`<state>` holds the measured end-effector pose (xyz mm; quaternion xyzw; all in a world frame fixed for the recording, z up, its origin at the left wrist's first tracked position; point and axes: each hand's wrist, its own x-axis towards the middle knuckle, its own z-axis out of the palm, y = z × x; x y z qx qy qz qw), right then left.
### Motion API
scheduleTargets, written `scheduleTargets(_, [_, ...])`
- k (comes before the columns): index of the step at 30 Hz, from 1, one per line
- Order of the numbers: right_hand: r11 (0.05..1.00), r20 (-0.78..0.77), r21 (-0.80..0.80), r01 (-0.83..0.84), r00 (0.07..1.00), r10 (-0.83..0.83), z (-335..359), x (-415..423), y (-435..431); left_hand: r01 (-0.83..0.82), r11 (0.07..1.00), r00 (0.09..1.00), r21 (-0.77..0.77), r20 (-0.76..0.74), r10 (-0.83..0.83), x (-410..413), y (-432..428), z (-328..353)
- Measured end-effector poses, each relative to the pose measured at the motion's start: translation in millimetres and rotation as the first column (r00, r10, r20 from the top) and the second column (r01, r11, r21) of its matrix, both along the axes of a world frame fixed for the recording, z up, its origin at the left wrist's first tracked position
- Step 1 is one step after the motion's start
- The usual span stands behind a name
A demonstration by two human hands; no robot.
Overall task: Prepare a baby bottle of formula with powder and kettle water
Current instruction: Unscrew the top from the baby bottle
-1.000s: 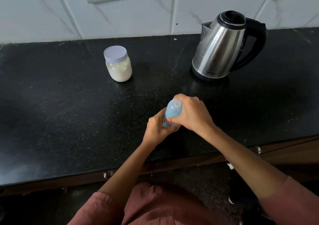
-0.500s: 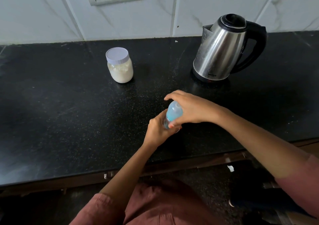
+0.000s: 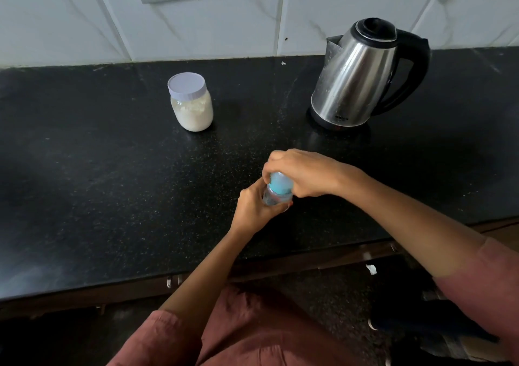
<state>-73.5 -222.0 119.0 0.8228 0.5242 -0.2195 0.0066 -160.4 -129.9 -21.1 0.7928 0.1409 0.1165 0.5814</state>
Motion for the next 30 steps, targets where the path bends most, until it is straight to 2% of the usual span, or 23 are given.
scheduleTargets(3, [1.0,-0.059,-0.008,-0.008,0.998,0.008,-0.3,3.3,-1.7,-0.002,1.0,1.0,0.002,-0.001,0.002,-0.4,0.2,0.8])
scheduleTargets(5, [0.995,-0.057,0.047,0.089,0.995,-0.087,-1.0,2.3,-2.4,0.009,1.0,1.0,0.004,0.006,-0.01,-0.5,0.1,1.4])
scheduleTargets(9, [0.944,0.049,0.152,0.292,0.952,-0.302,2.1,-2.3,-3.8,0.007,1.0,1.0,-0.003,0.006,-0.007,-1.4,-0.7,2.4])
scheduleTargets(11, [0.947,0.041,0.157,0.279,0.956,-0.289,4.2,-4.6,-4.8,0.012,1.0,1.0,-0.008,0.004,-0.012,-1.4,-0.7,1.5])
scheduleTargets(17, [0.985,-0.088,0.12,0.127,0.989,-0.117,11.3,-4.6,-7.2,0.0,1.0,1.0,0.006,-0.012,0.0,-0.9,-0.1,-0.7])
scheduleTargets(21, [0.977,-0.188,0.137,0.162,0.973,-0.135,7.2,-2.4,-7.6,-0.007,1.0,1.0,-0.01,-0.016,0.007,-1.3,-0.9,-0.9])
scheduleTargets(23, [0.944,-0.14,0.195,0.265,0.96,-0.241,6.4,-2.9,-7.6,-0.005,1.0,1.0,-0.009,-0.01,0.005,-1.5,-1.3,-0.1])
scheduleTargets(26, [0.929,0.072,0.201,0.312,0.941,-0.332,5.7,-4.8,-6.9,-0.002,1.0,1.0,0.004,-0.006,0.002,-1.4,-2.0,0.5])
scheduleTargets(28, [0.938,0.098,0.19,0.291,0.945,-0.313,5.9,-7.6,-5.8,-0.001,1.0,1.0,0.005,0.002,0.001,-1.5,-2.2,0.4])
scheduleTargets(30, [0.949,0.052,0.189,0.254,0.962,-0.268,9.5,-8.6,-5.8,0.002,1.0,1.0,0.004,0.007,-0.002,-1.4,-2.0,0.3])
